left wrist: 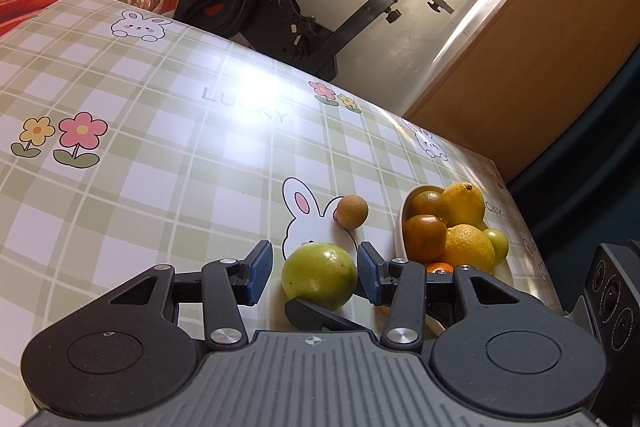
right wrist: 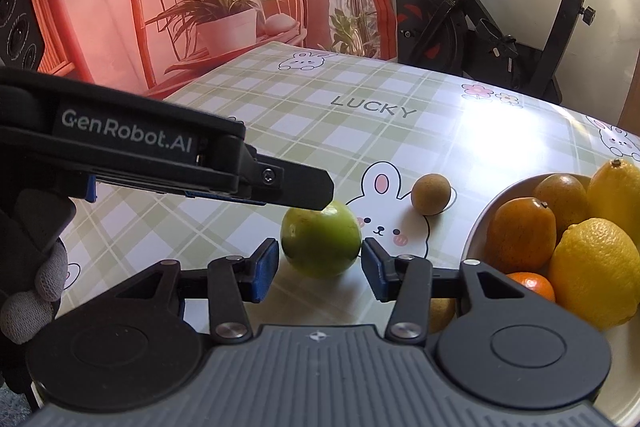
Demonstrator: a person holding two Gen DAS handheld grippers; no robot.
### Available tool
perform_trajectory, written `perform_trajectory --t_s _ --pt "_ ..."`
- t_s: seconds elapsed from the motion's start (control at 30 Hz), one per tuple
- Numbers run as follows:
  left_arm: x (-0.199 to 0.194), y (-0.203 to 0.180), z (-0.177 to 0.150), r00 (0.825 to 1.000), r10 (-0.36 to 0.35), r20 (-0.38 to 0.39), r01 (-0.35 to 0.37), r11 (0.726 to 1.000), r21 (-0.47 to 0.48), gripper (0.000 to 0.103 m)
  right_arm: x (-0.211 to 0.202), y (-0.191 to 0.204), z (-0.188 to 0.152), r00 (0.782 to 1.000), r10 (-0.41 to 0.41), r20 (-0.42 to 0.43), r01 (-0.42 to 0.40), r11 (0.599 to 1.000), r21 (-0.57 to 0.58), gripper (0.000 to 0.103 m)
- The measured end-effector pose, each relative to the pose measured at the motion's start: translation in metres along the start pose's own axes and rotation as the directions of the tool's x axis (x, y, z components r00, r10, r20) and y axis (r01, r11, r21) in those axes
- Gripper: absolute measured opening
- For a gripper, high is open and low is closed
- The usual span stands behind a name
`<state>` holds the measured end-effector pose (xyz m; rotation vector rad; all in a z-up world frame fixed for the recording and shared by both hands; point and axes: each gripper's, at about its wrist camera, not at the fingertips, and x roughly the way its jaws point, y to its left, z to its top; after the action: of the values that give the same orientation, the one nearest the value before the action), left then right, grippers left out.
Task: Organize fruits
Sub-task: 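Close the left gripper around the green fruit and lift it, then carry the green fruit onto the plate and open the left gripper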
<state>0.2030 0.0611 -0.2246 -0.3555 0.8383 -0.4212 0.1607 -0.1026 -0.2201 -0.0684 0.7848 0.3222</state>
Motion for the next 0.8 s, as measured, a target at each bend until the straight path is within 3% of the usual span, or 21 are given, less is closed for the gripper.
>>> perform_trajectory --t_s 0.8 --pt "0.009 -0.012 -0.011 0.999 -0.023 -0.045 0.025 0.999 0.039 0.048 -0.007 -0.006 -0.005 1.0 0.009 0.011 -0.01 0.998 0.06 0.048"
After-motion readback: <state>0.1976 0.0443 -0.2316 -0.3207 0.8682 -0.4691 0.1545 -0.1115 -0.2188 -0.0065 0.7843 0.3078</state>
